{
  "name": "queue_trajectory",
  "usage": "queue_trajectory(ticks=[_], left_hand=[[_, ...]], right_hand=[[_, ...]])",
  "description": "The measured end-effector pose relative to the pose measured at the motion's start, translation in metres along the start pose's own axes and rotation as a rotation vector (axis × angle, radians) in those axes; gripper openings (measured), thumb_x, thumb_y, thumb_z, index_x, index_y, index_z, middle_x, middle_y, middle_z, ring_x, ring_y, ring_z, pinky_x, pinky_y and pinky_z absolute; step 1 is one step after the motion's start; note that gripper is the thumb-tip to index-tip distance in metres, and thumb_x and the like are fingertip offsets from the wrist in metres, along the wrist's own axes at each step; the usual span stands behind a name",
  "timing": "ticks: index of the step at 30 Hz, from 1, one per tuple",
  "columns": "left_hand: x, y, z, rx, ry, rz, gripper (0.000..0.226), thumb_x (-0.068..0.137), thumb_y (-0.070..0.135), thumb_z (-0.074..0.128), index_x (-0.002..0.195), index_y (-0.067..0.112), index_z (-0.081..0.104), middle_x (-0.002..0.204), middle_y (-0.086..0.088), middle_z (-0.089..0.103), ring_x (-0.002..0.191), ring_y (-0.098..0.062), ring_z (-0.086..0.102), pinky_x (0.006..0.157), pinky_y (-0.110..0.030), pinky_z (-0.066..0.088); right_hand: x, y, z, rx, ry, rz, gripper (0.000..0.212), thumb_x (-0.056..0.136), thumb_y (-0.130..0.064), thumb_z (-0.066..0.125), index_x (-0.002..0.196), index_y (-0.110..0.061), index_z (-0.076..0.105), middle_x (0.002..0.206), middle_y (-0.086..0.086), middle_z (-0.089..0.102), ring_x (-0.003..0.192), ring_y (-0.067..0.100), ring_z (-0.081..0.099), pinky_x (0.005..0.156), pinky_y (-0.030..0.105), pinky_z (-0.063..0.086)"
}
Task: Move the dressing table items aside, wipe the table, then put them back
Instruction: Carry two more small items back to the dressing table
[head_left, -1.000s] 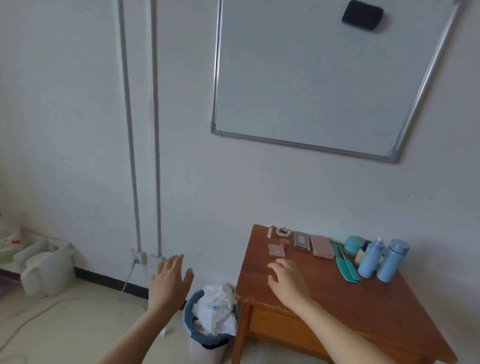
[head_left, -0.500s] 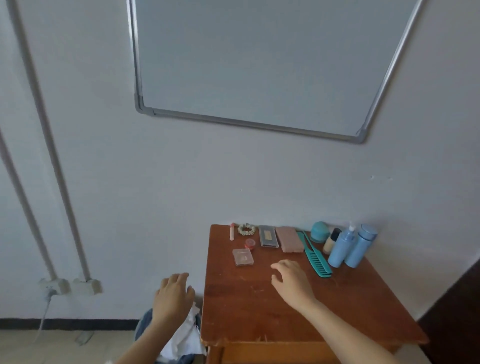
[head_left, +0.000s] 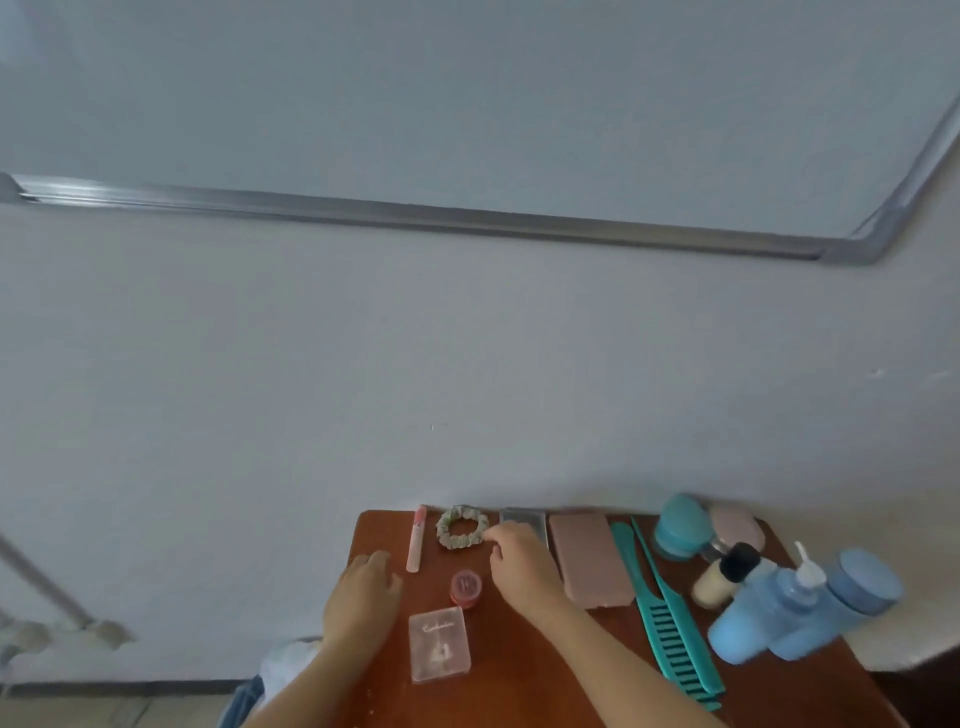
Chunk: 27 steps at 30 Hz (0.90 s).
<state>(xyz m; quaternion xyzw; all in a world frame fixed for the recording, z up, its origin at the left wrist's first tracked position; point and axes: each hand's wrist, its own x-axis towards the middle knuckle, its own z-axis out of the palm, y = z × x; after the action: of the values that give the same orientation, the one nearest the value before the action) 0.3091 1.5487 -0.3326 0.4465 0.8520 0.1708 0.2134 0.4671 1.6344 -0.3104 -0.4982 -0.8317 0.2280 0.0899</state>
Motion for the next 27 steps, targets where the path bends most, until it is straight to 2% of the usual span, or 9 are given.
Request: queue_trajectory(ticks=[2, 4, 6, 9, 12, 14, 17, 22, 27], left_hand=[[0.015, 0.008, 0.008, 0.015, 0.008, -0.004, 0.015, 0.095, 0.024, 0.039, 0.094, 0.018, 0.052, 0.097, -0.001, 0.054, 0.088, -0.016, 0.052, 0.073, -0.026, 0.042], [0.026, 0.014, 0.015, 0.017, 0.052, 0.008, 0.021, 0.097, 0.028, 0.039, 0.090, 0.016, 0.054, 0.085, 0.000, 0.052, 0.077, -0.015, 0.049, 0.070, -0.026, 0.043], [0.036, 0.018, 0.022, 0.019, 0.089, 0.022, 0.024, 0.097, 0.032, 0.041, 0.089, 0.016, 0.057, 0.079, -0.001, 0.050, 0.074, -0.016, 0.048, 0.069, -0.027, 0.044], [0.046, 0.021, 0.027, -0.013, 0.070, -0.017, 0.029, 0.092, 0.038, 0.049, 0.072, 0.018, 0.043, 0.078, 0.001, 0.046, 0.075, -0.016, 0.049, 0.065, -0.027, 0.040], [0.054, 0.021, 0.026, -0.016, 0.069, -0.077, 0.040, 0.094, 0.039, 0.044, 0.060, 0.019, 0.036, 0.070, 0.002, 0.044, 0.068, -0.016, 0.047, 0.062, -0.025, 0.036], [0.058, 0.021, 0.022, 0.003, 0.057, -0.091, 0.043, 0.096, 0.041, 0.038, 0.060, 0.017, 0.038, 0.065, 0.004, 0.041, 0.067, -0.016, 0.045, 0.062, -0.025, 0.035], [0.060, 0.016, 0.017, 0.033, 0.051, -0.093, 0.044, 0.097, 0.045, 0.033, 0.065, 0.016, 0.041, 0.067, 0.003, 0.042, 0.069, -0.018, 0.045, 0.063, -0.026, 0.035], [0.055, -0.006, 0.001, 0.007, 0.051, -0.057, 0.042, 0.095, 0.044, 0.040, 0.061, 0.019, 0.038, 0.073, 0.001, 0.050, 0.069, -0.019, 0.050, 0.064, -0.030, 0.043], [0.039, -0.022, -0.034, -0.051, 0.104, -0.020, 0.056, 0.091, 0.060, 0.031, 0.061, 0.015, 0.044, 0.068, -0.001, 0.053, 0.065, -0.019, 0.050, 0.064, -0.029, 0.040]], right_hand=[[0.023, 0.002, 0.003, 0.009, -0.023, 0.007, 0.032, 0.094, -0.008, 0.040, 0.118, -0.009, 0.061, 0.123, 0.007, 0.059, 0.117, 0.020, 0.050, 0.098, 0.030, 0.041], [0.039, 0.000, 0.010, 0.017, -0.059, 0.013, 0.029, 0.094, -0.013, 0.042, 0.114, -0.009, 0.062, 0.118, 0.007, 0.062, 0.112, 0.021, 0.054, 0.093, 0.031, 0.044], [0.051, -0.004, 0.016, -0.029, -0.107, -0.008, 0.026, 0.093, -0.018, 0.045, 0.107, -0.007, 0.063, 0.112, 0.010, 0.062, 0.107, 0.024, 0.056, 0.088, 0.033, 0.046], [0.063, -0.009, 0.027, -0.176, -0.177, -0.041, 0.030, 0.092, -0.026, 0.048, 0.112, -0.006, 0.059, 0.120, 0.012, 0.056, 0.115, 0.028, 0.048, 0.092, 0.037, 0.040], [0.072, -0.012, 0.036, -0.313, -0.240, -0.066, 0.032, 0.093, -0.020, 0.048, 0.121, -0.005, 0.053, 0.130, 0.014, 0.048, 0.125, 0.030, 0.036, 0.100, 0.042, 0.032], [0.076, -0.015, 0.038, -0.357, -0.251, -0.076, 0.030, 0.092, -0.014, 0.049, 0.120, -0.005, 0.054, 0.130, 0.014, 0.049, 0.125, 0.031, 0.037, 0.101, 0.042, 0.031], [0.077, -0.019, 0.038, -0.368, -0.222, -0.065, 0.028, 0.091, -0.012, 0.048, 0.117, -0.006, 0.057, 0.126, 0.014, 0.053, 0.121, 0.031, 0.043, 0.100, 0.041, 0.031], [0.067, -0.026, 0.031, -0.315, -0.107, -0.048, 0.028, 0.090, -0.009, 0.046, 0.115, -0.008, 0.059, 0.121, 0.011, 0.056, 0.115, 0.029, 0.049, 0.097, 0.038, 0.034], [0.041, -0.049, 0.011, -0.284, 0.045, -0.043, 0.023, 0.091, -0.009, 0.043, 0.105, -0.008, 0.061, 0.110, 0.008, 0.059, 0.106, 0.025, 0.052, 0.093, 0.036, 0.035]])
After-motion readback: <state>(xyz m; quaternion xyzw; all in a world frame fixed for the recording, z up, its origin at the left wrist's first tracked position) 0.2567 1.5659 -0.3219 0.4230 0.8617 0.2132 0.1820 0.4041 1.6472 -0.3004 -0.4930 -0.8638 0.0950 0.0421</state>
